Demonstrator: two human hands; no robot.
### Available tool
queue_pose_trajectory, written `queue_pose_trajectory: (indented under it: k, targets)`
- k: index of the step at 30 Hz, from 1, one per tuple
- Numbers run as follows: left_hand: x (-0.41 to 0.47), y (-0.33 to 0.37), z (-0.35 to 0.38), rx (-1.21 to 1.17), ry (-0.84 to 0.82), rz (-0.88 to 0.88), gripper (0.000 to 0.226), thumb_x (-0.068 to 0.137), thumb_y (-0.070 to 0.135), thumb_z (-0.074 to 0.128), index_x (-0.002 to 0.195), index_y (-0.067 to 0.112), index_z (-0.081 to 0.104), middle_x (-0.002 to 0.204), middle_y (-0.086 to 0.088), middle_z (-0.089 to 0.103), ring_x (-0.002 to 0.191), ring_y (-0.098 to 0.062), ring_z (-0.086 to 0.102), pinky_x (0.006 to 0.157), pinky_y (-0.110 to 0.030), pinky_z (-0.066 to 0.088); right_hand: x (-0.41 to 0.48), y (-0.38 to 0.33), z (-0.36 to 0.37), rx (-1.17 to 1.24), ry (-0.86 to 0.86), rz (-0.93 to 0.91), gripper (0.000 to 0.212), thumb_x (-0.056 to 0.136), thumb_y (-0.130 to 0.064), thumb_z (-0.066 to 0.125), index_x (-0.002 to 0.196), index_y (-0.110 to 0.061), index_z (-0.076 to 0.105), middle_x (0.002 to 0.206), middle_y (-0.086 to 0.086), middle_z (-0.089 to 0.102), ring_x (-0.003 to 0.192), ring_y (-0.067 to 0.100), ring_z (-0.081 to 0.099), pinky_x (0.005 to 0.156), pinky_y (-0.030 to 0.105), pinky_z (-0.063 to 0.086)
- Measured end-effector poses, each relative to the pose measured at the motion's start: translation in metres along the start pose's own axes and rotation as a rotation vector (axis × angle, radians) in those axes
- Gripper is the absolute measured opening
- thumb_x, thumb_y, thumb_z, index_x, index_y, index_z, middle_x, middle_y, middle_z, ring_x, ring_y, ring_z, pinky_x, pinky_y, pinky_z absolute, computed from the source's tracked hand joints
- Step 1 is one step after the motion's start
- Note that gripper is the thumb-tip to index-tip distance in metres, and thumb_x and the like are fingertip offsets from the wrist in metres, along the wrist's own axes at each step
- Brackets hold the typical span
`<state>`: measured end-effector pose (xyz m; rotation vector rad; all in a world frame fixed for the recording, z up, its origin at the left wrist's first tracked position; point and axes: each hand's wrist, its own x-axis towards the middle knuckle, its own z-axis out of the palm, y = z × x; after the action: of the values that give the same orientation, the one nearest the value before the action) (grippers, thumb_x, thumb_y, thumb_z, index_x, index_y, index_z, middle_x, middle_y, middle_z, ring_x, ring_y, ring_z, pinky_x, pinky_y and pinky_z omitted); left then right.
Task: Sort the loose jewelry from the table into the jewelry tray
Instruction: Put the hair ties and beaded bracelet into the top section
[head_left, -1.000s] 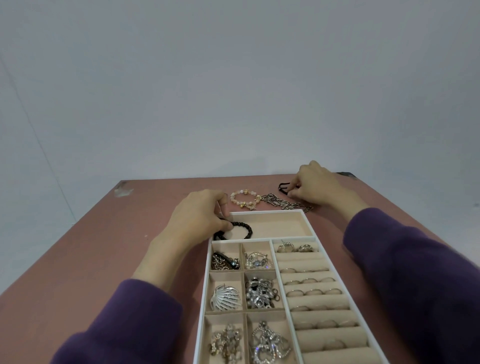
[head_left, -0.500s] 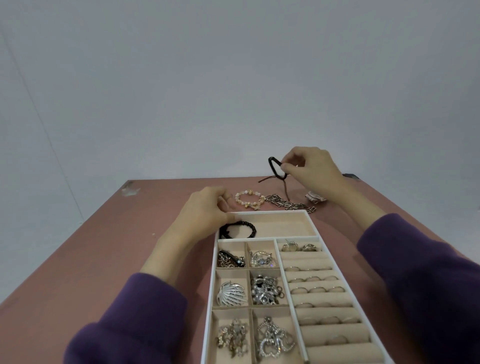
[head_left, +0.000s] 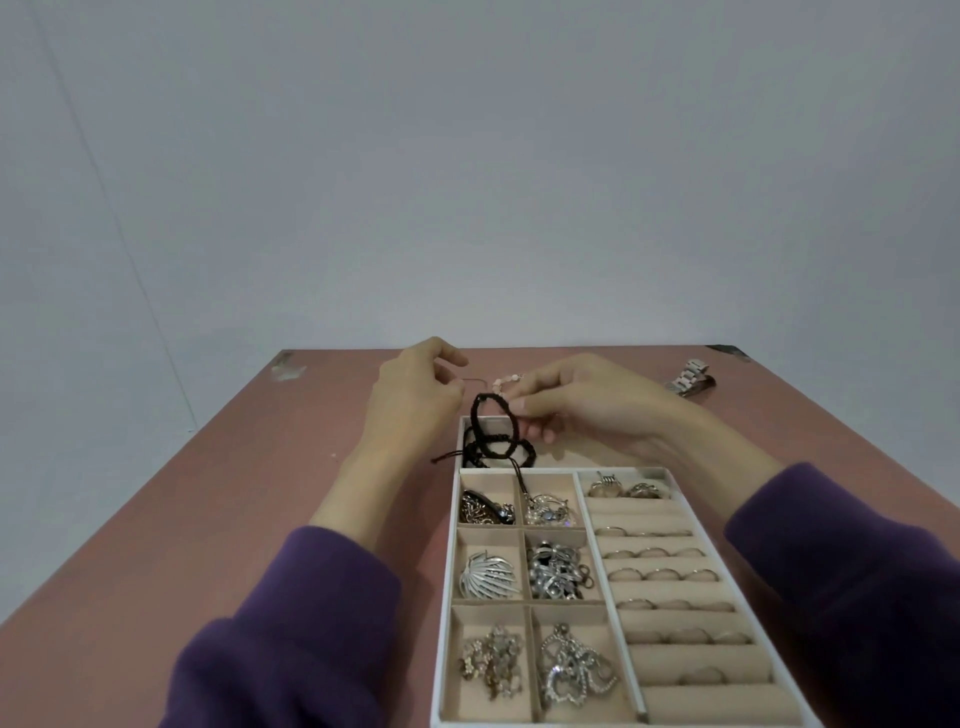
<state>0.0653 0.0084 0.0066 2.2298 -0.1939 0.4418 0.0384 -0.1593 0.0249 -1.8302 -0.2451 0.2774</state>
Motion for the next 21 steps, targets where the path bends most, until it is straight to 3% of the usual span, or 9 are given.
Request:
queue_pose_trajectory:
  k: [3,9,11,16,18,21]
  targets:
    - [0.0,0.0,0.0,-0.001,-0.008,-0.001,0.02,0.08,0.009,0.057,0.088,0.027,0.061,0.075,0.01,0.062,0.081,-0.019,0.063,0.08,-0.032,0.05,-0.001,0.004,0.0,-0.03,0.018,0.069,0.011,0.086,0.005,0.056,0.084,0.002,0.067,0.061,0.01,0.059,0.051,0.013,0.051,0.048,0.022,0.042]
    - [-0.001,0.002,-0.003,0.01,-0.073,-0.018,0.016,0.082,0.011,0.058,0.09,0.024,0.063,0.085,0.001,0.065,0.084,-0.018,0.06,0.076,-0.026,0.044,-0.005,0.003,0.0,-0.529,0.213,-0.02,0.007,0.085,-0.013,0.064,0.085,-0.013,0.071,0.066,0.005,0.071,0.051,0.004,0.059,0.054,0.018,0.047]
    - [-0.001,0.002,-0.003,0.005,-0.081,-0.018,0.015,0.082,0.011,0.058,0.092,0.022,0.064,0.085,0.001,0.065,0.083,-0.017,0.059,0.074,-0.025,0.042,-0.007,0.003,-0.001,-0.617,0.209,-0.068,0.006,0.082,-0.02,0.068,0.083,-0.017,0.074,0.068,0.0,0.072,0.052,-0.002,0.058,0.054,0.013,0.044]
    - [-0.002,0.001,-0.005,-0.01,-0.093,-0.014,0.012,0.082,0.014,0.061,0.087,0.024,0.064,0.081,0.004,0.065,0.079,-0.012,0.059,0.066,-0.019,0.042,-0.006,0.008,0.008,-0.718,0.157,-0.117,0.011,0.08,-0.013,0.068,0.087,-0.016,0.077,0.073,-0.003,0.072,0.055,-0.006,0.057,0.055,0.002,0.042]
    - [-0.002,0.002,-0.01,-0.048,-0.174,-0.011,0.006,0.081,0.017,0.064,0.083,0.022,0.066,0.074,0.008,0.064,0.072,-0.004,0.057,0.057,-0.008,0.04,-0.006,0.007,0.009,-0.801,0.148,-0.176,0.013,0.082,-0.016,0.067,0.091,-0.019,0.076,0.068,-0.009,0.066,0.057,-0.007,0.055,0.055,0.001,0.039]
    - [-0.002,0.005,-0.02,-0.02,-0.395,-0.018,0.013,0.079,0.023,0.071,0.086,0.012,0.069,0.07,0.008,0.064,0.067,-0.006,0.053,0.054,-0.017,0.038,-0.01,0.0,0.001,-0.808,0.132,-0.212,0.009,0.08,-0.031,0.07,0.083,-0.023,0.074,0.066,-0.008,0.064,0.06,0.001,0.054,0.057,0.015,0.041]
